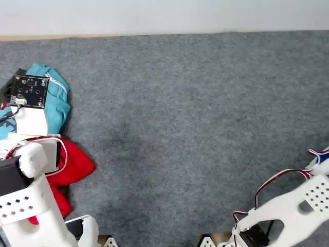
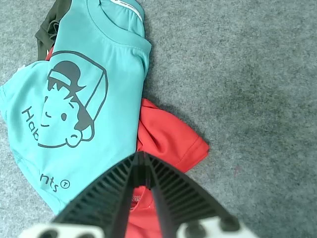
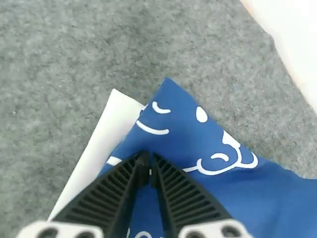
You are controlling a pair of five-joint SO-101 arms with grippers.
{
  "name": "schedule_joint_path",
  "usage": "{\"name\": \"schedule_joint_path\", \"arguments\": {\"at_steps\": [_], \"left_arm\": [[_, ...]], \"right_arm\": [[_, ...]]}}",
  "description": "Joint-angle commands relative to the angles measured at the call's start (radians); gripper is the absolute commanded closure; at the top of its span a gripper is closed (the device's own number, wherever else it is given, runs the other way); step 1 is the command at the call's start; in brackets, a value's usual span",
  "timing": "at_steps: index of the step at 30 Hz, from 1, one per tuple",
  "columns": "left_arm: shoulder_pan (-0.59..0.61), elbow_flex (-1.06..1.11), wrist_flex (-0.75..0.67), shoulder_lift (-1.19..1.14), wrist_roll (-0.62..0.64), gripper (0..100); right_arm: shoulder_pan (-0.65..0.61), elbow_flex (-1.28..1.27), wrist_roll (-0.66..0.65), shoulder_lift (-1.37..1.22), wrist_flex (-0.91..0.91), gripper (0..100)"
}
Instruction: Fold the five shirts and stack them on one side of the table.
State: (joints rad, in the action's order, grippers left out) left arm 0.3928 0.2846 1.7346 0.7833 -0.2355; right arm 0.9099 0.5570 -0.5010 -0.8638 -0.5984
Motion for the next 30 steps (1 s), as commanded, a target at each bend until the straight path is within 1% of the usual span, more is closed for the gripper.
{"name": "schedule_joint_path", "arguments": {"at_steps": [1, 6, 10, 13, 21, 24, 26, 30], "left_arm": [[-0.006, -0.008, 0.021, 0.020, -0.006, 100], [-0.009, -0.008, 0.021, 0.021, -0.006, 100], [-0.009, -0.010, 0.021, 0.021, -0.005, 100], [-0.009, -0.008, 0.021, 0.028, -0.002, 100], [0.005, 0.010, 0.020, 0.143, -0.006, 100], [0.058, 0.071, 0.017, 0.138, -0.012, 100], [0.106, 0.134, 0.000, 0.121, -0.061, 100], [0.222, 0.225, -0.095, 0.075, -0.183, 99]], "right_arm": [[0.001, 0.058, -0.003, 0.125, -0.036, 98.7], [-0.005, 0.058, 0.003, 0.260, -0.191, 98.7], [-0.041, 0.057, 0.094, 0.361, -0.346, 98.7], [-0.094, 0.057, 0.112, 0.423, -0.483, 98.7], [-0.306, 0.057, 0.114, 0.545, -0.920, 98.7], [-0.384, 0.057, 0.114, 0.575, -1.087, 98.7], [-0.432, 0.057, 0.114, 0.593, -1.191, 98.7], [-0.458, -0.040, 0.161, 0.676, -1.198, 98.8]]}}
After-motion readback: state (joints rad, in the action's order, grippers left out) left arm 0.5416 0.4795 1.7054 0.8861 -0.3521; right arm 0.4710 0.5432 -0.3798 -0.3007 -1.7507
